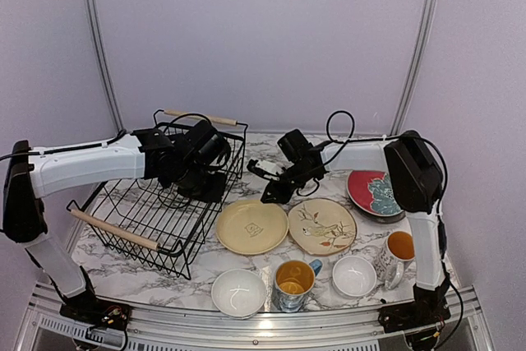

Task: Load the mixed dishes into the dish rack
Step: Move the plate and dish rack to the center of the board.

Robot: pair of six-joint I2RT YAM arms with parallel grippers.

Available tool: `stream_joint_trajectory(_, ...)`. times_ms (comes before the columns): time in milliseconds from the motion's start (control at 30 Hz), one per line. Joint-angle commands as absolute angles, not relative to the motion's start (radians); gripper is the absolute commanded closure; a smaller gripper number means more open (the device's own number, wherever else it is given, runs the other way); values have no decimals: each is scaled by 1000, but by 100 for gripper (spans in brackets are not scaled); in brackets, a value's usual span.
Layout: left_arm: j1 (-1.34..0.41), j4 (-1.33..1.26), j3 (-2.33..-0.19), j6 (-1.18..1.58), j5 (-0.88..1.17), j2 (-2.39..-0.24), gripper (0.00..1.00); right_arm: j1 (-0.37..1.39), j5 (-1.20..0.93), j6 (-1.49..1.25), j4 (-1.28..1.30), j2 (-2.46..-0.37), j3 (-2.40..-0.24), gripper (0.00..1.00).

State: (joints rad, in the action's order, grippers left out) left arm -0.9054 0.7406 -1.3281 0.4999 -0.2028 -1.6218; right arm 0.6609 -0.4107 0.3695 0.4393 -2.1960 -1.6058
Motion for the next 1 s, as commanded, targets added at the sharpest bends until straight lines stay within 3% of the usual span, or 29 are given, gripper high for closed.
stream_joint_trajectory(0,-904,629,-1444,533,-129,-1748,100,574,-362,344,449,-2220,-1638,86)
stream_joint_trajectory(533,-859,405,-1706,685,-24,-2010,100,272,-314,293,354,-2146,-1597,92)
stream_joint_trajectory(967,-902,227,-1741,855,61,-2074,100,221,-117,303,247,-2140,-1592,92)
